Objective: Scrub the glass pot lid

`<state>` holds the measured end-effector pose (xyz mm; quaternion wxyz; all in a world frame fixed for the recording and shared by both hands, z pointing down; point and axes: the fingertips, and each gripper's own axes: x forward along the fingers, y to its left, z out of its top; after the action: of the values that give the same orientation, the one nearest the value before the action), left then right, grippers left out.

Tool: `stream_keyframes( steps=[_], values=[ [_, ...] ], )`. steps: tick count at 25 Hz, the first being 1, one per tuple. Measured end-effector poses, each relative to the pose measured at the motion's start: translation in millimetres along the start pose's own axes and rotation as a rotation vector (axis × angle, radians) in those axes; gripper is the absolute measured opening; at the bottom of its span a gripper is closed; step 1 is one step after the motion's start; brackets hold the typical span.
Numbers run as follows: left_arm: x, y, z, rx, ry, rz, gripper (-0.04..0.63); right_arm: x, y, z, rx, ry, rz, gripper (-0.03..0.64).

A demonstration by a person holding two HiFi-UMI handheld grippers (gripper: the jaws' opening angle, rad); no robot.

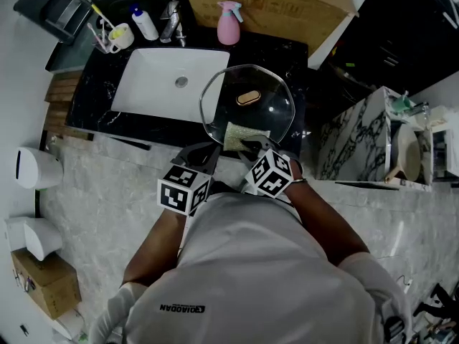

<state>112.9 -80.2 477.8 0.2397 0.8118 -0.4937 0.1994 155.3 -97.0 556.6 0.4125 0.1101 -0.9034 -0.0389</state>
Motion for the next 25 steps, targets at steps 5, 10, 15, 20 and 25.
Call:
stream_keyframes(
  steps=[5,10,15,20,25],
  values=[
    [-1.7,-2.5,10.4,0.027,-0.01,-0.016,0.015,-0.1,4.5,-0.1,0.031,-0.007,-0.002,0.114],
    [-8.5,-7.2,11.1,0.035,-0.028,-0.044,0.015,-2.5,19.0,-2.7,0.032,0.019,0.001,0.11],
    [-30.9,-7.2,-7.1,0.03,-0.026,-0.079,0.015,-8.2,35.3,5.6,0.078,0.023,-0.02,0.101],
    [-63.0,-2.9,-23.6,0.042,-0.014,-0.108,0.015,-23.5,58.2,25.0,0.201,-0.032,-0.066,0.092],
    [-95.9,-5.7,-38.1,0.067,-0.027,-0.15,0.015,-42.8,87.6,42.2,0.413,-0.182,-0.107,0.091]
  ],
)
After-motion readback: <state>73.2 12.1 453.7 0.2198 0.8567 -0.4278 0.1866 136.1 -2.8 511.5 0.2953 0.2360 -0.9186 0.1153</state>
